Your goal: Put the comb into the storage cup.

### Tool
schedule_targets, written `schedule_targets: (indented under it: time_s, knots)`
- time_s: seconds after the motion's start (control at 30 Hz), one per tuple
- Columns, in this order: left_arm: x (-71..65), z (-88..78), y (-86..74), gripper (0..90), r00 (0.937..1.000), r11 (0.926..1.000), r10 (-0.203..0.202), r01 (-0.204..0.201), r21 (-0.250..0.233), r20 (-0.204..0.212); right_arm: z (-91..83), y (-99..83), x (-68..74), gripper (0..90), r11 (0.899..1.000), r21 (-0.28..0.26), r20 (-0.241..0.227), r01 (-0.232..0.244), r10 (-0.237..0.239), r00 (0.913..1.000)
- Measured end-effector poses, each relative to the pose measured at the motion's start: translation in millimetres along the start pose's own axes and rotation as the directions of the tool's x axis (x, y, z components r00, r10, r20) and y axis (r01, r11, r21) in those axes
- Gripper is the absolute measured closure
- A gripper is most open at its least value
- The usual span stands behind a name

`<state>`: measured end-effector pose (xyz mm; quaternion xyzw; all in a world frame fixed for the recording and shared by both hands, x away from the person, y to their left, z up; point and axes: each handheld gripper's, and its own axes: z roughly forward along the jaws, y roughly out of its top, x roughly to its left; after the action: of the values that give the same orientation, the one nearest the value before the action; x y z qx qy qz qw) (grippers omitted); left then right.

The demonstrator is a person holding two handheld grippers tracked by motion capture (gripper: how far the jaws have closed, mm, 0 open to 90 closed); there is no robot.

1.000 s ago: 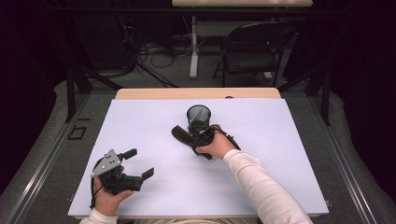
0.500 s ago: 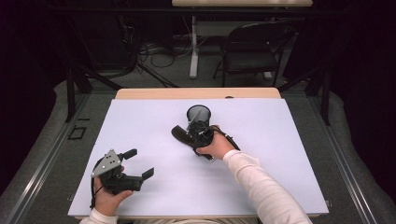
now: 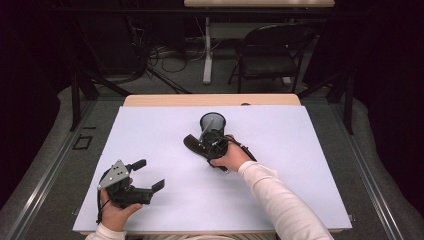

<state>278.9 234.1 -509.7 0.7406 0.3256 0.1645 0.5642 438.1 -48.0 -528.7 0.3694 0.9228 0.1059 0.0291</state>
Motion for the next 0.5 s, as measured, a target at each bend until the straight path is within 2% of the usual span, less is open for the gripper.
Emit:
schedule_targets:
  time_s: [0.5]
  knots:
    - [0.8,-0.3,-0.3,1.8,1.0000,1.0000,-0.005,0.005,-0.001,-0.007,-0.2,-0.5,-0.5,72.2,1.000,-0.003,0.007,0.016,-0.015,0.9999]
